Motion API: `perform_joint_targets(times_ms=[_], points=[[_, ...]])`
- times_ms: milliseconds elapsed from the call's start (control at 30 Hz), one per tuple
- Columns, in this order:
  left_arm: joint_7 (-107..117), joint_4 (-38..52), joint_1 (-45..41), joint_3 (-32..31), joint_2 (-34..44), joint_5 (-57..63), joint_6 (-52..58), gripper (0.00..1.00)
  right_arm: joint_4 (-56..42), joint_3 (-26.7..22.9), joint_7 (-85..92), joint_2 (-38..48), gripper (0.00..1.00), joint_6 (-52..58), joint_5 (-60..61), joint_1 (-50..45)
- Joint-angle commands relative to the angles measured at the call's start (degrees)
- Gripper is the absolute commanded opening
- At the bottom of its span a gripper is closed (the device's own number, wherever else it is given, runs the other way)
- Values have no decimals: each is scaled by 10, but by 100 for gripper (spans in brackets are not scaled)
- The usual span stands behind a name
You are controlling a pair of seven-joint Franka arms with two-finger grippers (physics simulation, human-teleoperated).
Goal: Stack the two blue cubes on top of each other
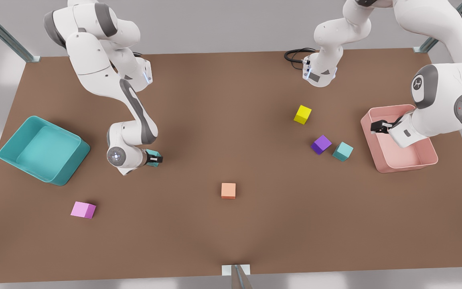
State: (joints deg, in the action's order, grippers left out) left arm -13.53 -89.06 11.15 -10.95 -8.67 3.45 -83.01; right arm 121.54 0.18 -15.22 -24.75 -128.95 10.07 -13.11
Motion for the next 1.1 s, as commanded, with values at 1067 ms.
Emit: perform_joint_targets(times_ms=[1067], points=[[791,-410,-120,154,-7,-94,-486,100,-504,22,-644,-225,61,77,90,-314]])
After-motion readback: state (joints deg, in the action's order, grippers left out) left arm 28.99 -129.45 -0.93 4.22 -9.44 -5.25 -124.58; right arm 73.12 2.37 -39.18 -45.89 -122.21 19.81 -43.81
